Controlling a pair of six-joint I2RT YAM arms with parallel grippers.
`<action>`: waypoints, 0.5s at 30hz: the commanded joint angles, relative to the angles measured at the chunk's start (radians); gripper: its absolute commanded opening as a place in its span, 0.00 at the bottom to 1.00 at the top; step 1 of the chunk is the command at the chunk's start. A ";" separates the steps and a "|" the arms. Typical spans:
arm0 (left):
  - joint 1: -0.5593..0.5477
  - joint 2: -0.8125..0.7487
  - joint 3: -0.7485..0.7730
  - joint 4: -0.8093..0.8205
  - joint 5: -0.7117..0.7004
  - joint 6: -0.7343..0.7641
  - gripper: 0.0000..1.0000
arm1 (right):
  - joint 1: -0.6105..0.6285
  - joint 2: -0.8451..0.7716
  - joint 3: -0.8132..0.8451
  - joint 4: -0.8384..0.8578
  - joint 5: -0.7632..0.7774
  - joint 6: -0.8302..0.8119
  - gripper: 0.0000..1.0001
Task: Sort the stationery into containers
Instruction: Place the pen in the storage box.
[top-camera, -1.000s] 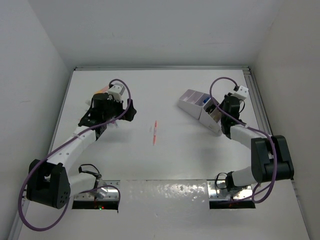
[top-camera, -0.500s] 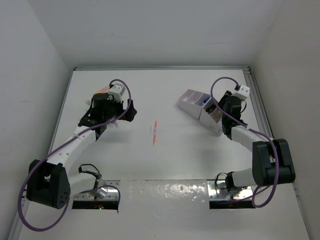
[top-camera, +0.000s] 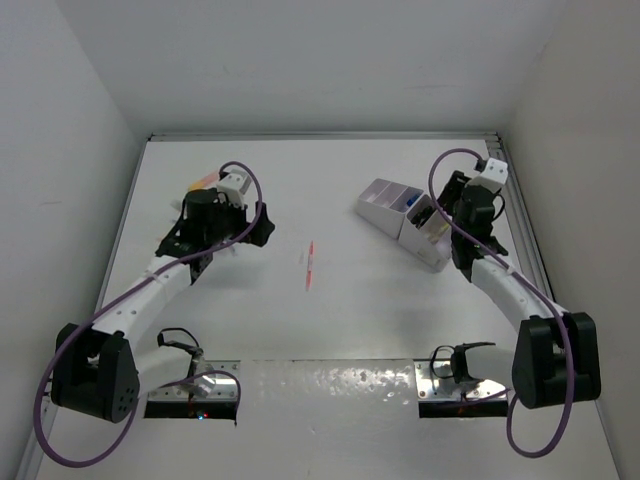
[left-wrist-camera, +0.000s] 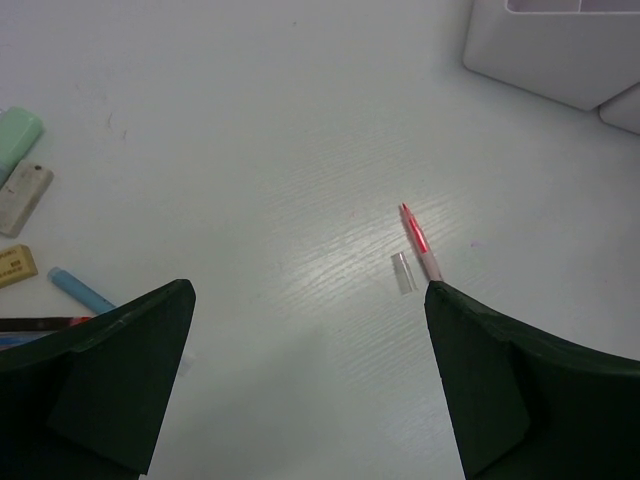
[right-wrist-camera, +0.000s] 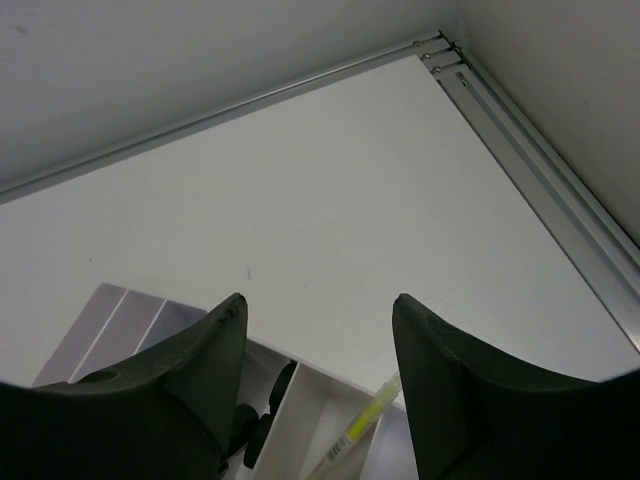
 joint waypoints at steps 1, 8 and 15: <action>-0.017 -0.006 0.000 0.022 0.019 -0.004 0.98 | 0.030 -0.042 0.051 -0.075 -0.007 -0.050 0.58; -0.037 0.004 -0.052 0.158 0.035 -0.070 0.98 | 0.082 -0.098 0.087 -0.204 -0.016 -0.048 0.13; -0.022 -0.011 -0.166 0.248 0.031 -0.114 0.92 | 0.087 -0.091 0.195 -0.336 0.004 0.051 0.11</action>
